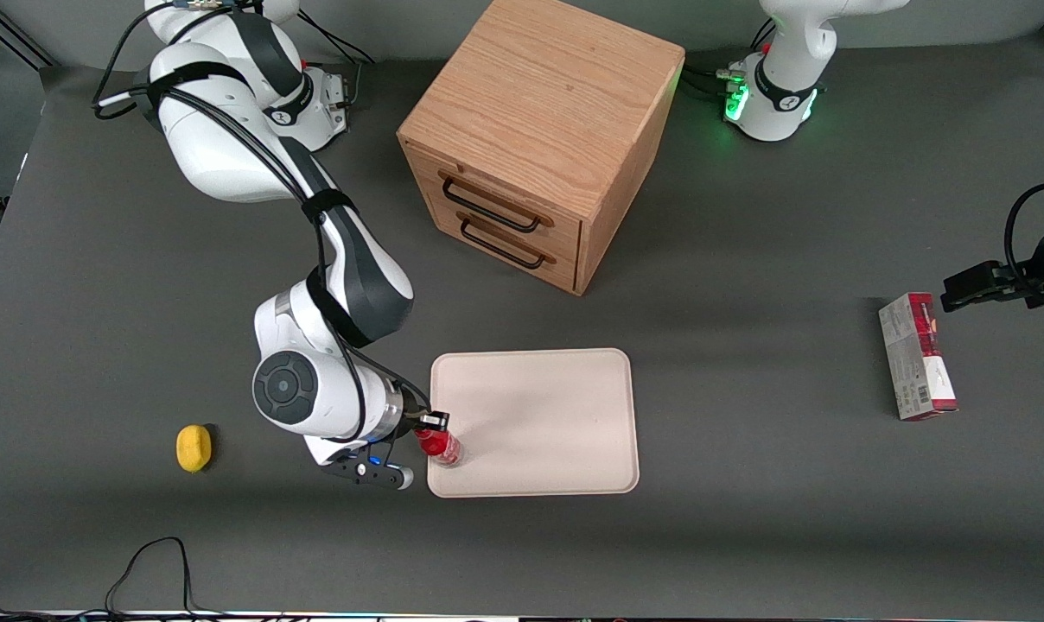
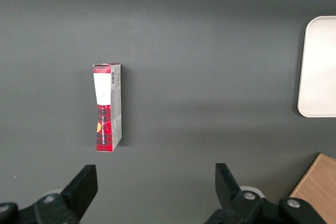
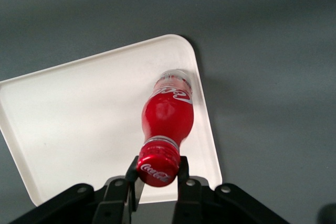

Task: Place coke bottle on tray
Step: 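Lower the bottle onto the tray's edge and open the right gripper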

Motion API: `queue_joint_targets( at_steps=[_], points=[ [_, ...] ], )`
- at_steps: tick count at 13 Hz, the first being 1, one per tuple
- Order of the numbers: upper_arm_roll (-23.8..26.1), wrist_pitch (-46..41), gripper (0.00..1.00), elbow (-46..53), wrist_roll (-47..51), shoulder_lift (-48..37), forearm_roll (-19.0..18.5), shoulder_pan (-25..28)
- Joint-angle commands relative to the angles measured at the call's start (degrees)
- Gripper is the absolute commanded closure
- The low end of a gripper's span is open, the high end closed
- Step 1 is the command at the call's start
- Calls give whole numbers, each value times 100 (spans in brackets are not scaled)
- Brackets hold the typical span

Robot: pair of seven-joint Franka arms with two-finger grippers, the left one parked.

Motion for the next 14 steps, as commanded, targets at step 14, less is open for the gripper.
queue_joint_targets(
  at_steps=[14],
  points=[
    [-25, -783, 0, 251, -107, -357, -281, -3]
  ],
)
